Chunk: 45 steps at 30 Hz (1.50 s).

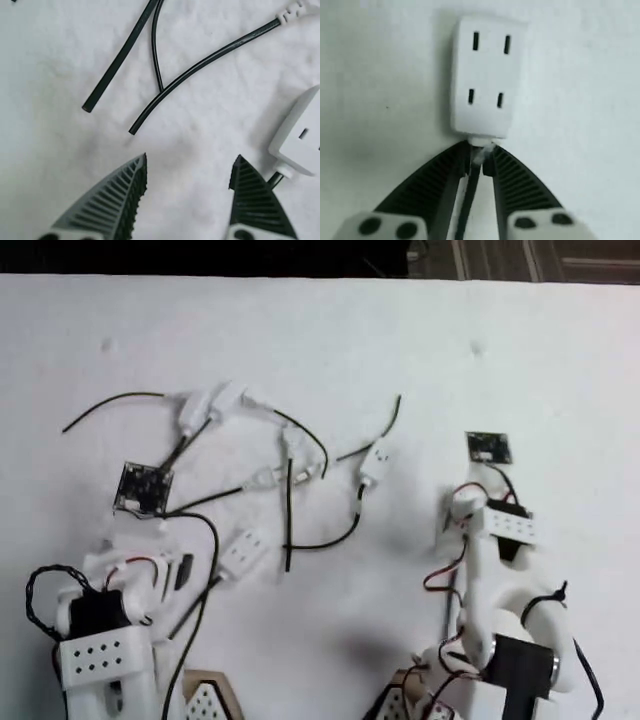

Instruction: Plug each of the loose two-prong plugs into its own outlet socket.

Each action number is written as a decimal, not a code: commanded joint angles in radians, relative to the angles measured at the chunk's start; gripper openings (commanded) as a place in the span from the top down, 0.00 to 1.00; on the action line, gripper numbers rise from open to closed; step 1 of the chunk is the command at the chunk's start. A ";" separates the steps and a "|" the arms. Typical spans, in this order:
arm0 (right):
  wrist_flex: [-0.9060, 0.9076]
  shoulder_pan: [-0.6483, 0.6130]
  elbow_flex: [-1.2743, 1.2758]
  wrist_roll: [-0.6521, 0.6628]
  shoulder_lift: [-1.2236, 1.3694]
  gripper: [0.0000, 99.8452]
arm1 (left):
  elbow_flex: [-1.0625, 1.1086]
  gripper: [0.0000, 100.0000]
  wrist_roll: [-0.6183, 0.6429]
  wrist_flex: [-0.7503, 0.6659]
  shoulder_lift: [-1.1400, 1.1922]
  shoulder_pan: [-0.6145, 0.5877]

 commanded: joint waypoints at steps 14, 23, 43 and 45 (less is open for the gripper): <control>0.208 -0.496 -0.143 -0.235 -0.111 0.81 | 0.008 0.73 0.003 -0.017 -0.013 -0.010; 0.441 -0.361 -0.258 0.459 -0.185 0.81 | 0.009 0.73 0.003 -0.017 -0.013 -0.010; 0.317 -0.150 -0.275 1.226 -0.035 0.80 | 0.011 0.73 0.002 -0.017 -0.013 -0.010; 0.297 -0.142 -0.299 1.226 0.018 0.80 | 0.011 0.73 0.002 -0.017 -0.013 -0.010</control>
